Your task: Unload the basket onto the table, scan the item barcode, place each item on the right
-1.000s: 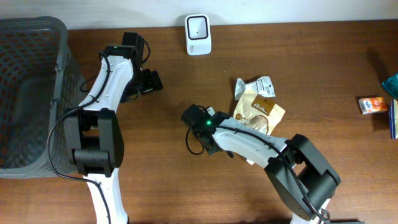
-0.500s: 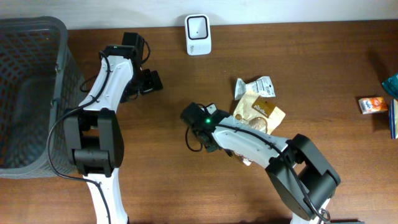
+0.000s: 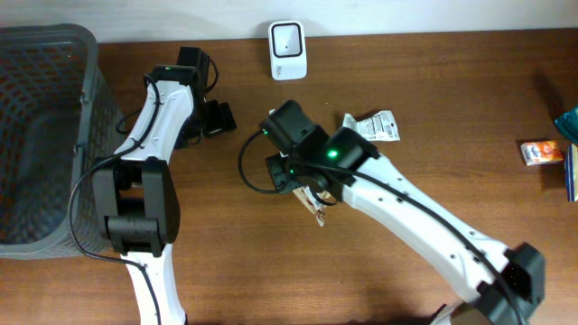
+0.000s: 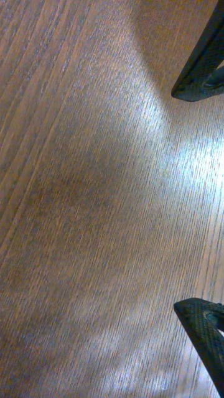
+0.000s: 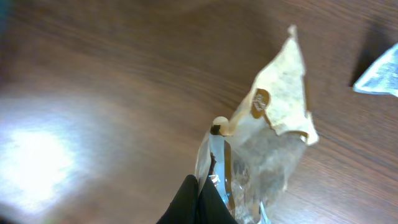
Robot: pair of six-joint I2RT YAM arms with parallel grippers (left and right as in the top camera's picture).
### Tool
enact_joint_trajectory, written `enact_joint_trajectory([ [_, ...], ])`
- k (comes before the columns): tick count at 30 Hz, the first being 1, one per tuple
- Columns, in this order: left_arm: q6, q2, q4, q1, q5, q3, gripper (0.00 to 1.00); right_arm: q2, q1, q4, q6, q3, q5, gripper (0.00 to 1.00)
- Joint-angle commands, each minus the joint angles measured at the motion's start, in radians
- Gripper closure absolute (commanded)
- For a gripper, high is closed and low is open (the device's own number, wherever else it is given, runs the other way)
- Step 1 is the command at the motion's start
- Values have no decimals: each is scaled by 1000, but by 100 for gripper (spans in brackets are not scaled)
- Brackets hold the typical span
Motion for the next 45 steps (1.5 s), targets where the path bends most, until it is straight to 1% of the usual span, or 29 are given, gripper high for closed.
enact_joint_trajectory([
  [1, 2, -30, -1, -2, -7, -4, 1, -69, -5, -3, 12, 23, -133, 96],
  [4, 2, -30, -1, -2, -7, -4, 1, -106, -17, -3, 37, 23, -209, 96],
  [6, 2, -30, -1, -2, -7, -4, 1, -122, -63, -4, 55, 23, -297, 96],
  [9, 2, -30, -1, -2, -7, -4, 1, -118, -172, -43, 83, 23, -357, 96],
  [11, 2, -30, -1, -2, -7, -4, 1, -109, -236, -76, 81, 23, -359, 96],
  [12, 2, -30, -1, -2, -7, -4, 1, -103, -264, -89, 56, 23, -359, 96],
  [14, 2, -30, -1, -2, -7, -4, 1, -82, -310, -108, -117, 23, -354, 96],
  [15, 2, -30, -1, -2, -7, -4, 1, -70, -320, -127, -152, 23, -335, 96],
  [19, 2, -30, -1, -2, -7, -4, 1, -27, -323, -180, -154, 23, -313, 50],
  [21, 2, -30, -1, -2, -7, -4, 1, 23, -315, -198, -153, 23, -314, 32],
  [22, 2, -30, -1, -2, -7, -4, 1, 42, -313, -205, -147, 23, -314, 28],
  [24, 2, -30, -1, -2, -7, -4, 1, 104, -304, -226, -99, 23, -315, 19],
  [26, 2, -30, -1, -2, -7, -4, 1, 151, -299, -231, -93, 23, -349, 11],
  [29, 2, -30, -1, -2, -7, -4, 1, 240, -284, -230, -95, 23, -400, 7],
  [32, 2, -30, -1, -2, -7, -4, 1, 314, -267, -226, -106, 23, -410, 5],
  [34, 2, -30, -1, -2, -7, -4, 1, 354, -257, -203, -140, 23, -457, 5],
  [35, 2, -30, -1, -2, -7, -4, 1, 367, -253, -190, -157, 23, -489, 4],
  [38, 2, -30, -1, -2, -7, -4, 1, 386, -240, -172, -157, 23, -505, 2],
  [39, 2, -30, -1, -2, -7, -4, 1, 387, -234, -169, -157, 22, -495, 0],
  [42, 2, -30, -1, -2, -7, -4, 1, 387, -215, -170, -137, 21, -442, 1],
  [45, 2, -30, -1, -2, -7, -4, 1, 387, -188, -169, -29, -2, -302, 1],
])
